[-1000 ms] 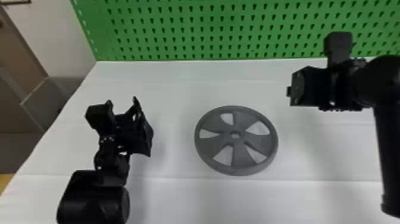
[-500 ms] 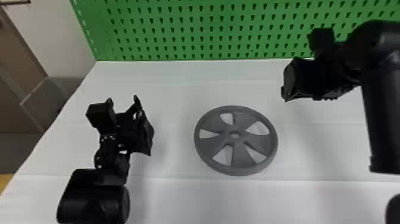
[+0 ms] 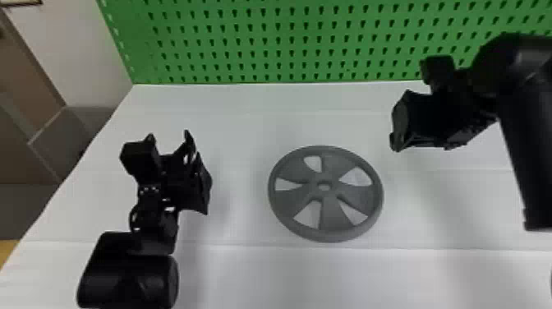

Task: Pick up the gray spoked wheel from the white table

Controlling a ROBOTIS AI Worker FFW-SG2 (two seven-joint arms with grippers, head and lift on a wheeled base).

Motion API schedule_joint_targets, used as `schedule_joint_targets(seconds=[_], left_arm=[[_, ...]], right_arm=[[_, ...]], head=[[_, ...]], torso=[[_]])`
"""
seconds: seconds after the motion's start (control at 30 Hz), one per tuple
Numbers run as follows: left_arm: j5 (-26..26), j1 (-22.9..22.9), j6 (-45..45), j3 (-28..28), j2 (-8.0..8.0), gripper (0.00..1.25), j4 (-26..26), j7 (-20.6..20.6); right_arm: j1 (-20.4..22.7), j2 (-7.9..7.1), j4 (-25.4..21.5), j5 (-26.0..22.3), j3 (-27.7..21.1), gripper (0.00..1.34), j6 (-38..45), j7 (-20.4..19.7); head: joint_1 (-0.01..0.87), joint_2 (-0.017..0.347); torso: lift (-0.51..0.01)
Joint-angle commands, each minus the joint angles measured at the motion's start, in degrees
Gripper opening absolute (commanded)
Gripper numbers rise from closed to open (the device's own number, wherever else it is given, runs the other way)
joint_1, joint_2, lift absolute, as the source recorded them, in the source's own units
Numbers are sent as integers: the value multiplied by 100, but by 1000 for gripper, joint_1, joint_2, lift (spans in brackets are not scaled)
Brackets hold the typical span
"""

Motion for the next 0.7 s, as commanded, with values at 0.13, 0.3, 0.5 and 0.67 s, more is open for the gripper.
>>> schedule_joint_targets(seconds=[0.13, 0.3, 0.5, 0.67], left_arm=[[-73, -55, 6, -43, 14, 755, 0, 0], [-91, -47, 6, -25, 14, 755, 0, 0], [-91, -73, 15, -43, 14, 755, 0, 0], [-100, -73, 15, -43, 23, 755, 0, 0]], right_arm=[[-255, -134, 728, -598, -158, 1233, 17, 0], [-351, -143, 737, -369, -131, 1233, 17, 0], [-492, -143, 957, -343, 18, 1233, 17, 0], [-483, -178, 1194, -686, -88, 1233, 17, -9]], head=[[779, 118], [779, 118], [779, 118], [779, 118]], torso=[[-67], [-67], [-67], [-67]])
